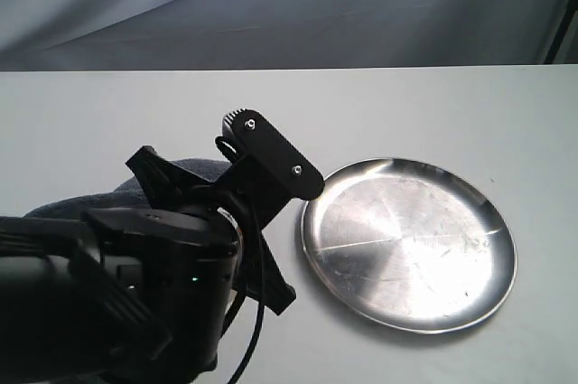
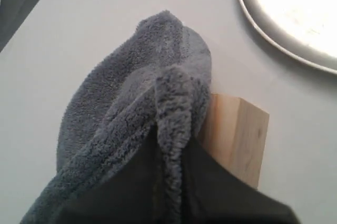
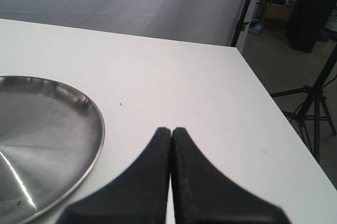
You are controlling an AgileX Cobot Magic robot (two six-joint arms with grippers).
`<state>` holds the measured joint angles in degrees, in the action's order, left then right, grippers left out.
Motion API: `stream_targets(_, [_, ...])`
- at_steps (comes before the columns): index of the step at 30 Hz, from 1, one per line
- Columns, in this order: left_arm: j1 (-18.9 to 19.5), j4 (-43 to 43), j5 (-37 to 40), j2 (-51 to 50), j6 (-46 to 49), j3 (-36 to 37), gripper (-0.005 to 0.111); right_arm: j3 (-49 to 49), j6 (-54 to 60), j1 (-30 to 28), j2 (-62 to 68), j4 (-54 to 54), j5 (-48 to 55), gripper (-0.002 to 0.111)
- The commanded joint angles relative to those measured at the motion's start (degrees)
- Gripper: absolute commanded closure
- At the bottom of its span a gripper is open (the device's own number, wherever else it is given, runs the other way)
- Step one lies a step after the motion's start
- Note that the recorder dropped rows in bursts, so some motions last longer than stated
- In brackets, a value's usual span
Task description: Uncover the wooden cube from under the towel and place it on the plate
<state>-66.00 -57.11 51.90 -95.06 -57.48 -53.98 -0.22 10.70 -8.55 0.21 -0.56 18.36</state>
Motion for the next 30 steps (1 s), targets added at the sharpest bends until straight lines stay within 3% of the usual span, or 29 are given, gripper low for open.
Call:
stream_targets(1, [-0.24, -2.15, 1.65, 3.22, -0.87, -0.34, 0.107, 0.22, -0.19, 0.02, -0.21, 0.56, -0.03, 0.108])
stream_targets(12, [1.14, -8.32, 7.49, 7.10, -1.09, -0.34, 0.107, 0.22, -0.19, 0.02, -0.21, 0.56, -0.03, 0.108])
stream_targets(30, [21.73, -6.33, 8.01, 7.10, -0.54, -0.34, 0.107, 0.22, -0.19, 0.02, -0.21, 0.56, -0.03, 0.108])
